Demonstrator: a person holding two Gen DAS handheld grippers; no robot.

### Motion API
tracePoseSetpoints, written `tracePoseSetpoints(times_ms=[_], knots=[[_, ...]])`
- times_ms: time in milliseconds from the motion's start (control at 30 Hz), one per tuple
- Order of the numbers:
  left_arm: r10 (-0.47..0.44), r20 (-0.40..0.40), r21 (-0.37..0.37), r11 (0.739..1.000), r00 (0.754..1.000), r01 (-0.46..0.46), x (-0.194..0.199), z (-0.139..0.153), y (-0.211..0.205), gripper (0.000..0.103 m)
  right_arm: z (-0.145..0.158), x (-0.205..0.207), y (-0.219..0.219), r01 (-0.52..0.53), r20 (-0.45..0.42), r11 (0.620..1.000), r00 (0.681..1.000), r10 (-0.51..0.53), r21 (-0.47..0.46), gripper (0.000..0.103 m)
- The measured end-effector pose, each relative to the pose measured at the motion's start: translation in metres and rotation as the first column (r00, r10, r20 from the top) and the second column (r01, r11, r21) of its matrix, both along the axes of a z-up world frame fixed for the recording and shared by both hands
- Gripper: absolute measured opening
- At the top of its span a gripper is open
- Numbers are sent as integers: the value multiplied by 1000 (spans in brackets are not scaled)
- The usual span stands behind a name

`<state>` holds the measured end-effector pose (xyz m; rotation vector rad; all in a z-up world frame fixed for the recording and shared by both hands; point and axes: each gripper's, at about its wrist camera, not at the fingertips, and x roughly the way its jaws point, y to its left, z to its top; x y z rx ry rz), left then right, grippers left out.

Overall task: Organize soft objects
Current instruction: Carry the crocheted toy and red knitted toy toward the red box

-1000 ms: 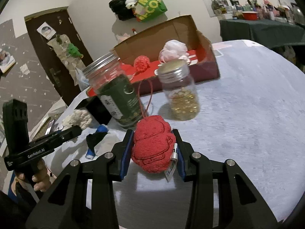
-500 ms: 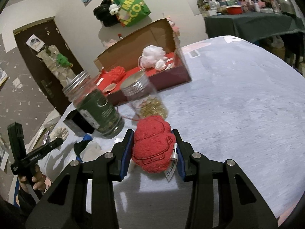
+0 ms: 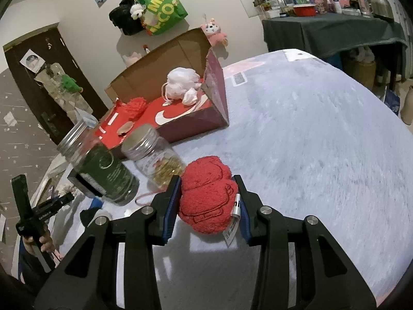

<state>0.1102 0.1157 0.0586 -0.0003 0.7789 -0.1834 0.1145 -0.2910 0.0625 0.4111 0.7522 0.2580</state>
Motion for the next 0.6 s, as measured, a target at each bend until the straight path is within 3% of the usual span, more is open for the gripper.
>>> tracePoseSetpoints(times_ms=[600], knots=[[-86, -35, 12, 996, 996, 86, 35, 6, 15, 30, 11, 48, 9, -94, -24, 994, 995, 93, -47, 38]])
